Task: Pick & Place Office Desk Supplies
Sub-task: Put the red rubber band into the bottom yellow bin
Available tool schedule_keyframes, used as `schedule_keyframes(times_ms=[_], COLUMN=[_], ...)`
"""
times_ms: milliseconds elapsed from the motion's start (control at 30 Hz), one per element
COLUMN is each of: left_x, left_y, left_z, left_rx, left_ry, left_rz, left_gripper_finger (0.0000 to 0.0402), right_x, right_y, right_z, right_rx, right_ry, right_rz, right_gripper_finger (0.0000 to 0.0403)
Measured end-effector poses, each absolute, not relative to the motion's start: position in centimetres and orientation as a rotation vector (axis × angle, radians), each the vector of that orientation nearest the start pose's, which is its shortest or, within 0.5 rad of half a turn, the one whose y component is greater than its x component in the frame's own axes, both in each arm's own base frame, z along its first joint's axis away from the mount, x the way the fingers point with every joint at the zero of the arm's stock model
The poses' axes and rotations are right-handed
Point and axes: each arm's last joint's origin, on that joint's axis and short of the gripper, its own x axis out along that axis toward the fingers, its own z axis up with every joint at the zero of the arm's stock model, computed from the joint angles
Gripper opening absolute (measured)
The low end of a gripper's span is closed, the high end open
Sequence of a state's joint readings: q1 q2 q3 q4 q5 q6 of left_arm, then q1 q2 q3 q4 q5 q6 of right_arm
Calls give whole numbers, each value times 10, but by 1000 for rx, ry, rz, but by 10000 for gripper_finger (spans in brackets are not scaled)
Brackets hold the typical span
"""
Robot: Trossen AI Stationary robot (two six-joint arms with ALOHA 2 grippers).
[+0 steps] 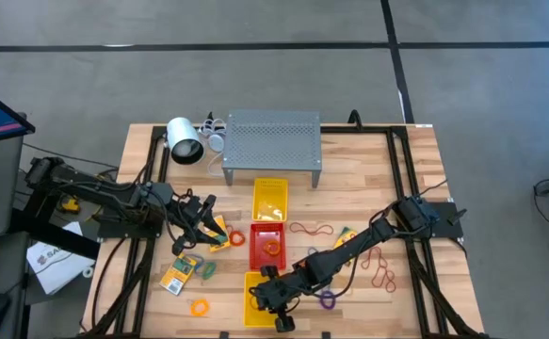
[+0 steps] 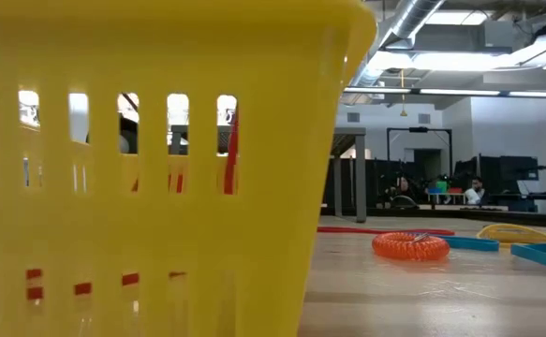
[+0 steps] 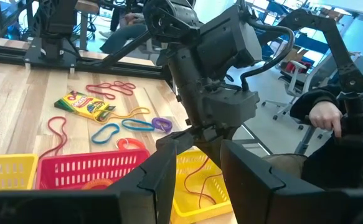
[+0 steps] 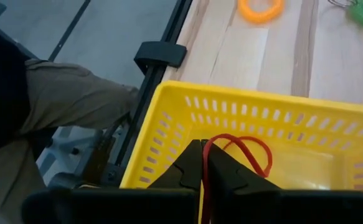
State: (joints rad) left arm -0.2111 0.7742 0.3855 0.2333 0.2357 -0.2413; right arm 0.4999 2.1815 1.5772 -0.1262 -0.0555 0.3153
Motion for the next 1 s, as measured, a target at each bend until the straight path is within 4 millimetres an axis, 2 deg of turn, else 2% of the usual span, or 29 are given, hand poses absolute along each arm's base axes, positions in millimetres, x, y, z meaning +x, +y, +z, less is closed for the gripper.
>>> schedule_keyframes(times_ms=[567,1000], left_x=[170,170], left_y=[-43,-43], left_z=[236,236], left_rx=[-241,-241], left_ry=[211,211], left_rz=[-424,-425], left_gripper_finger=[121,121], right_x=[421,424], right_y=[228,220], right_z=[165,165], right_rx=[176,213], right_ry=[809,828], right_rz=[404,376], right_gripper_finger=[81,206])
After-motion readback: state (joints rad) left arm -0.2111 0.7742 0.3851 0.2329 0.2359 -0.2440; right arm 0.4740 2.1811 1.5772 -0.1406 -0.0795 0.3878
